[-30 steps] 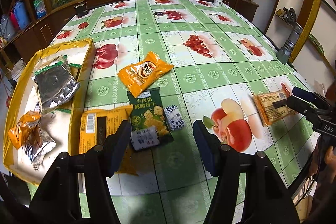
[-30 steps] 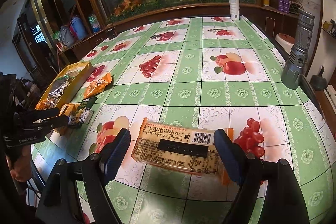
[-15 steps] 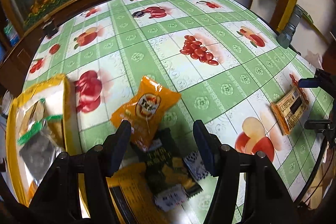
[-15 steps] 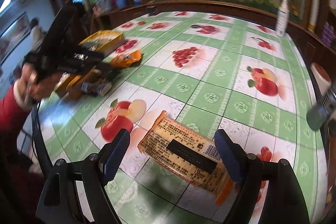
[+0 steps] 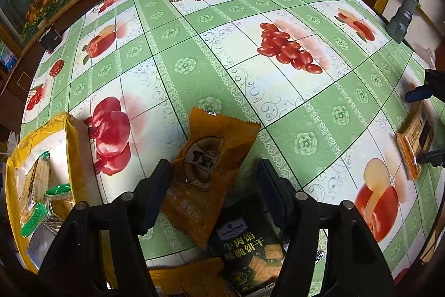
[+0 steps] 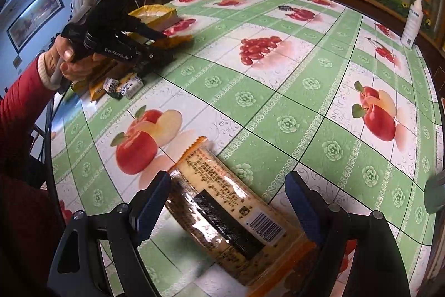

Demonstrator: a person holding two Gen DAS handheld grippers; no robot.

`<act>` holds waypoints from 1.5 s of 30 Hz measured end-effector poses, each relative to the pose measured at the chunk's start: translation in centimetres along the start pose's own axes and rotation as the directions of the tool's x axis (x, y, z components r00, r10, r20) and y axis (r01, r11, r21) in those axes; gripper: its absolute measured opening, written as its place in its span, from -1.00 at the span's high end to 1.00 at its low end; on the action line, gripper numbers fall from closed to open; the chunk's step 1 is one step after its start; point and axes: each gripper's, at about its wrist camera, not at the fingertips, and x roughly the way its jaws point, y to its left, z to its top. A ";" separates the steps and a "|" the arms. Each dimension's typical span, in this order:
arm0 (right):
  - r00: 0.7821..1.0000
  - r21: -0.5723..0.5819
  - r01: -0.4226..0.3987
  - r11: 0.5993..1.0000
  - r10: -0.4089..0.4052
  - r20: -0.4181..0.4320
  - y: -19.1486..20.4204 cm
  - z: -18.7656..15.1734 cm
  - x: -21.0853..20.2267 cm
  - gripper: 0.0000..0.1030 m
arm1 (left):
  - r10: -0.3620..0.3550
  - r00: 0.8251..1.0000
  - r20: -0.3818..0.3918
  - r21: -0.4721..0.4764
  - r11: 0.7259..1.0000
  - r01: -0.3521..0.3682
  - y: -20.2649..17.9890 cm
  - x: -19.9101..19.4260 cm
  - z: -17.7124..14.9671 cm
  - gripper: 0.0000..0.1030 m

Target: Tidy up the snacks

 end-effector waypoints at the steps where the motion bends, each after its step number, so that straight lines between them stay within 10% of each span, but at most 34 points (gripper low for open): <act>1: 1.000 0.004 -0.008 1.000 0.008 0.004 -0.1 0.0 0.0 -0.67 | -0.002 1.000 0.003 0.001 1.000 0.002 -0.1 0.0 0.0 -0.16; 3: 1.000 0.002 -0.020 1.000 0.020 0.002 -0.2 0.0 0.1 -0.67 | -0.005 1.000 0.012 0.015 1.000 0.004 -0.5 -0.2 0.0 0.12; 10: 0.996 -0.066 -0.061 0.996 0.057 -0.061 1.4 -0.5 0.2 -0.67 | -0.023 1.000 0.018 0.015 1.000 0.023 0.3 -0.8 0.1 0.11; 18: 0.996 -0.112 -0.022 0.993 0.012 -0.090 2.3 -1.0 0.8 -0.69 | -0.014 1.000 -0.010 0.090 0.996 0.015 -0.3 0.0 0.5 -0.27; 25: 0.995 -0.059 0.086 0.995 -0.089 -0.049 2.0 -0.9 0.5 -0.08 | 0.048 0.999 0.025 0.058 0.997 -0.049 -1.0 -1.0 0.0 0.69; 32: 0.995 0.035 0.099 0.994 -0.100 0.004 2.3 -0.6 -0.2 -0.07 | 0.113 0.990 0.084 -0.093 0.990 -0.105 -1.1 -4.4 -0.7 0.80; 45: 0.986 0.135 -0.059 0.989 0.037 0.161 7.4 4.8 -0.7 -0.07 | 0.423 0.899 0.112 -0.473 0.819 -0.326 2.9 -12.1 -6.7 0.80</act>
